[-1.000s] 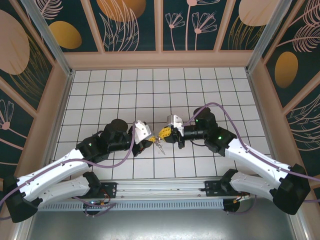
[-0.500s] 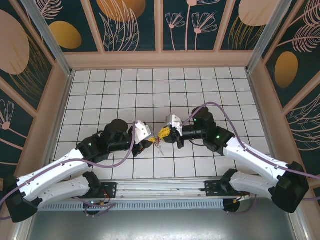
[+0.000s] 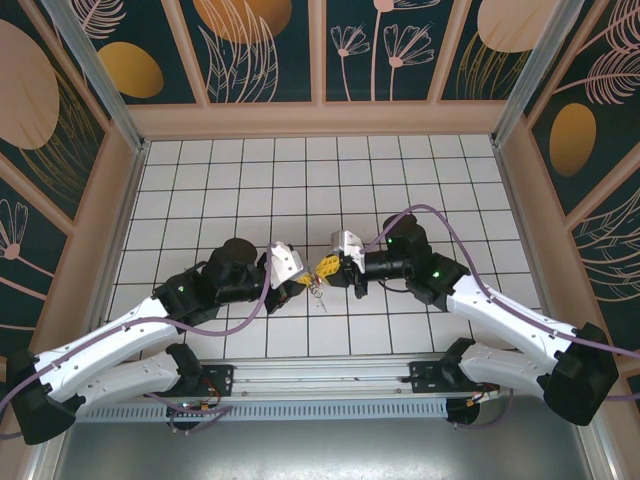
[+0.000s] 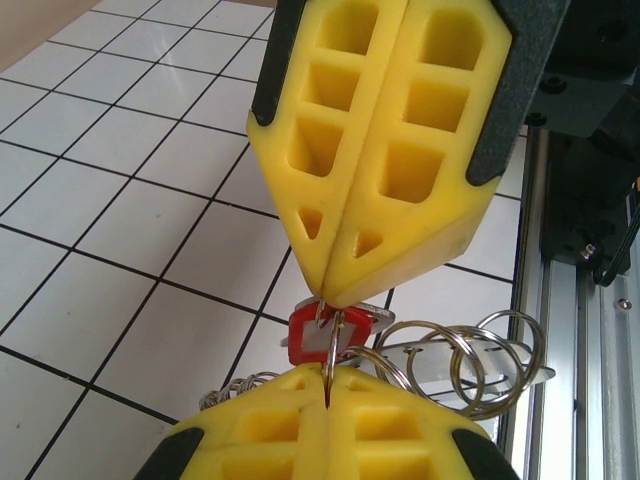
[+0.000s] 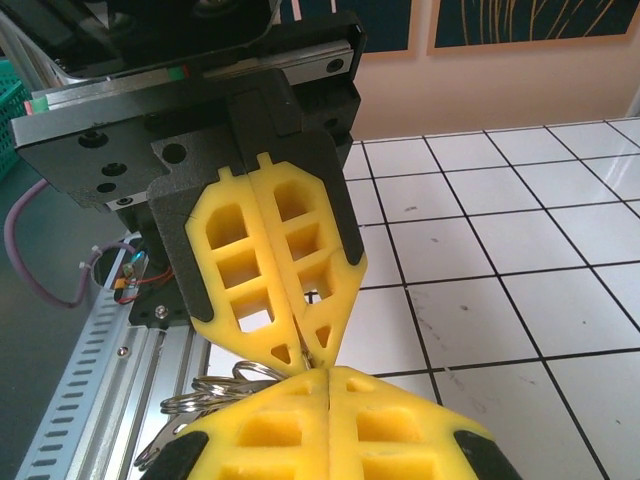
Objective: Put the keys on the keyring
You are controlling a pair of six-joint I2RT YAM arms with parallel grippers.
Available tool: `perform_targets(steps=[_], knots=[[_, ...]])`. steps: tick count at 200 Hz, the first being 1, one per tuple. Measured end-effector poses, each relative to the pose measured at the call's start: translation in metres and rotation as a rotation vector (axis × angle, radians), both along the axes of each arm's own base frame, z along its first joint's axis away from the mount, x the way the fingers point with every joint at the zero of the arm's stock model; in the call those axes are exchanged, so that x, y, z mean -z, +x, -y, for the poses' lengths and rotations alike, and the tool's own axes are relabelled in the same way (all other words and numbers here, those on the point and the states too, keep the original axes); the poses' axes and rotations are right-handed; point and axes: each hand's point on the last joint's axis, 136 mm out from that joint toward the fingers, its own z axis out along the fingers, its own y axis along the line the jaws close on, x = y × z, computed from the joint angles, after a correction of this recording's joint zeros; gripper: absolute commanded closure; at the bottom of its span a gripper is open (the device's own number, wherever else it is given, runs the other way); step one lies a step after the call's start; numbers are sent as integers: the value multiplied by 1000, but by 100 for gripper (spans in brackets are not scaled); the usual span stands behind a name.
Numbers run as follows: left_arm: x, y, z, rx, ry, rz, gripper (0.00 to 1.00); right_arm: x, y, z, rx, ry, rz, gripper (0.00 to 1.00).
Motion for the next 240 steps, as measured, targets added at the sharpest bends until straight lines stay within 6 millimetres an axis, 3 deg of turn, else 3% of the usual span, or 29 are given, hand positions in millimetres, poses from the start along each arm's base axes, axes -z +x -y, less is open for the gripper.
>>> perform_targets(steps=[55, 98, 152, 240], knots=[[-11, 1, -6, -8, -11, 60, 100, -6, -6, 1, -13, 28, 58, 100], [-4, -1, -6, 5, 2, 59, 100, -10, -15, 7, -15, 56, 96, 100], [-2, -9, -4, 57, 2, 52, 100, -9, -23, 2, -32, 75, 111, 100], [-1, -15, -5, 82, 0, 38, 100, -10, -22, -4, -1, 80, 141, 100]])
